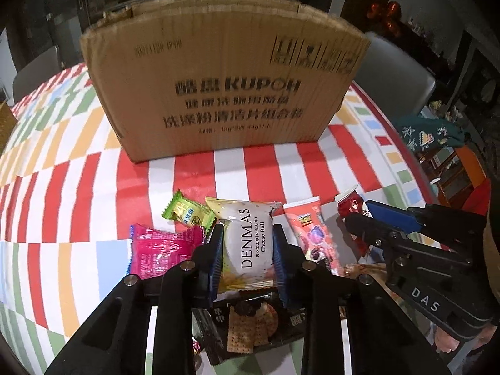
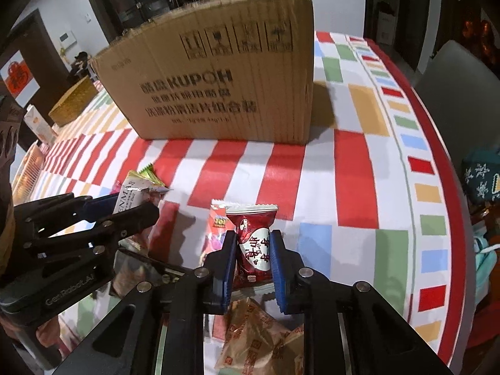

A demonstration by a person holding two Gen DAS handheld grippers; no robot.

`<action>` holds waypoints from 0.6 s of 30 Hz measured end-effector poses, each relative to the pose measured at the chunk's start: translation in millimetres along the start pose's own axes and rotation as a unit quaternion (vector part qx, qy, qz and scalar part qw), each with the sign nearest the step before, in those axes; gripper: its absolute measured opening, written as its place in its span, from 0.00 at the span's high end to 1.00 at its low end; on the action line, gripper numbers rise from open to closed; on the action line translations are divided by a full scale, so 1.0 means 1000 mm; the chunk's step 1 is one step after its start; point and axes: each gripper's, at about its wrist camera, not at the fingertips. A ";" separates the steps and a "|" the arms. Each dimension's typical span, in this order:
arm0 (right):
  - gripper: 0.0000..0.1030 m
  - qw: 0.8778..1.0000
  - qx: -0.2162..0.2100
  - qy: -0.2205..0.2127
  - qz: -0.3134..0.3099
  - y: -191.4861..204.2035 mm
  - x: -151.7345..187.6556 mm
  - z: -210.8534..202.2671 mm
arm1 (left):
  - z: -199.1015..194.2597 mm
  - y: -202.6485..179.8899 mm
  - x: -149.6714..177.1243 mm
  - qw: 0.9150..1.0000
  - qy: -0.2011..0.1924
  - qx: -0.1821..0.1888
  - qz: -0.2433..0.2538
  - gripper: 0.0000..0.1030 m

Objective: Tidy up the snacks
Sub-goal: 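Grasp the DENMAS bag with the left tool while the right tool grasps the red candy bar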

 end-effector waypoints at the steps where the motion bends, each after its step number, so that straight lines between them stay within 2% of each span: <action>1: 0.78 1.000 0.000 -0.003 0.000 0.000 -0.001 -0.003 | -0.004 -0.001 0.000 1.000 -0.005 0.001 0.001 0.72; 18: 0.78 0.996 -0.015 -0.089 -0.013 0.019 -0.015 -0.074 | -0.086 -0.010 -0.012 0.995 -0.096 0.008 0.017 0.71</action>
Point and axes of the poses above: each gripper's, at about its wrist camera, not at the fingertips, and z roughly the way its jaws point, y to its left, x to its underside, and after that the axes turned 3 degrees about x, right-handed
